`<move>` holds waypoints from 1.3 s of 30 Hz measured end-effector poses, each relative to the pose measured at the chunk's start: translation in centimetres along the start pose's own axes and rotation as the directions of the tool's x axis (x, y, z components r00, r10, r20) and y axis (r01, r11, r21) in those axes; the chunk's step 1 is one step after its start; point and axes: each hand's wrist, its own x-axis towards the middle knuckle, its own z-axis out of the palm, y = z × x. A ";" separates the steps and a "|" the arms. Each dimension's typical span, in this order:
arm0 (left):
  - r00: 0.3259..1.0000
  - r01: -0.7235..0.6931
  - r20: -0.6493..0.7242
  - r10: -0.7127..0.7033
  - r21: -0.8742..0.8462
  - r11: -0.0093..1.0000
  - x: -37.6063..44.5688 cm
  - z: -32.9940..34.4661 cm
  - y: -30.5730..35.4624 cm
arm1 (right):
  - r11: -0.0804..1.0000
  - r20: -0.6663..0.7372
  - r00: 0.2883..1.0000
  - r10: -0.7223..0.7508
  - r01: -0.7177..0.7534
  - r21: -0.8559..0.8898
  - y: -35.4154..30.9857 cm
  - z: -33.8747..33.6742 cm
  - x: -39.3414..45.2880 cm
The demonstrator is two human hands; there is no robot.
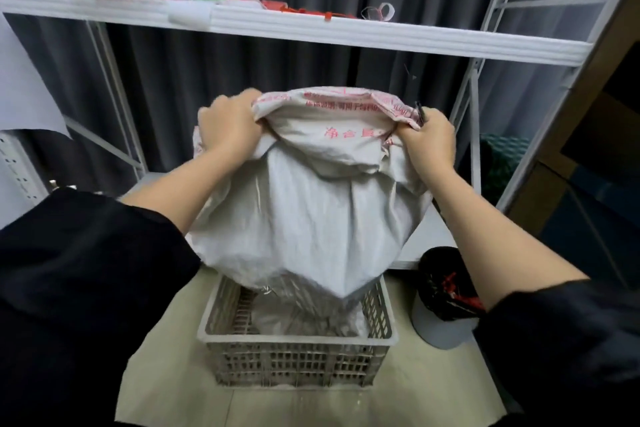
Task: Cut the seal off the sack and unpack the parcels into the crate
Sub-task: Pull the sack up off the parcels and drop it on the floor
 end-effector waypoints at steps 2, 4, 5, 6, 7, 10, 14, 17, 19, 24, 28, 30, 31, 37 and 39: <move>0.998 0.010 0.066 -0.011 0.016 1.000 0.2 -1.0 0.3 | 0.999 0.016 1.000 -0.017 0.017 -0.033 -0.5 -0.4 0.2; 1.000 0.003 -0.015 -0.003 0.025 1.000 0.5 -1.6 0.4 | 0.995 -0.043 0.995 -0.090 0.088 -0.054 -0.8 -0.8 0.8; 0.995 -0.014 -0.095 0.018 0.041 0.999 0.6 -1.9 0.5 | 0.995 -0.072 0.993 -0.097 0.094 -0.039 -1.0 -0.9 1.0; 0.993 -0.020 -0.115 0.026 0.054 0.998 0.4 -2.1 0.6 | 0.997 -0.075 0.995 -0.071 0.071 0.005 -1.2 -1.0 0.9; 0.997 -0.014 -0.076 0.018 0.051 0.999 0.3 -2.3 1.0 | 0.998 -0.084 0.996 -0.039 0.043 0.049 -1.2 -1.0 0.9; 0.994 -0.021 -0.105 0.022 0.012 1.000 0.7 -2.5 0.9 | 0.989 -0.262 0.957 -0.128 0.144 0.041 -1.3 -1.1 0.3; 0.884 -0.163 -0.439 0.162 0.036 0.986 0.2 -2.3 -0.1 | 0.944 -0.456 0.852 -0.256 0.323 0.073 -2.1 -1.0 0.1; 0.804 -0.353 -0.419 0.423 0.237 0.905 -1.2 -0.2 -1.5 | 0.960 -0.385 0.894 -0.229 0.273 0.062 -0.6 0.0 -0.5; 0.789 -0.462 -0.277 0.548 0.320 0.827 -2.4 1.5 -3.1 | 0.970 -0.299 0.930 -0.213 0.237 0.048 0.8 0.9 -1.8; 0.673 -0.739 0.116 0.730 0.058 0.672 -6.3 4.2 -6.8 | 0.947 -0.270 0.951 -0.150 0.216 0.238 2.5 1.8 -6.1; 0.795 -0.535 0.211 0.568 -0.198 0.822 -7.7 4.0 -6.7 | 0.931 -0.106 0.948 -0.300 0.315 0.182 6.5 1.1 -9.0; 0.852 -0.367 0.290 0.436 -0.264 0.892 -7.3 4.1 -6.0 | 0.931 -0.014 0.940 -0.340 0.339 0.135 8.2 0.7 -10.0; 0.851 -0.315 0.346 0.395 -0.266 0.911 -6.9 4.2 -5.5 | 0.927 0.029 0.932 -0.361 0.355 0.119 8.9 0.4 -10.4; 0.720 -0.308 0.661 0.214 0.026 0.951 -5.9 6.3 -4.5 | 0.926 0.345 0.867 -0.359 0.378 0.014 11.0 -3.0 -12.3; 0.771 -0.288 0.606 0.196 0.056 0.956 -6.7 8.0 -4.4 | 0.932 0.357 0.863 -0.356 0.356 0.069 10.8 -3.7 -12.3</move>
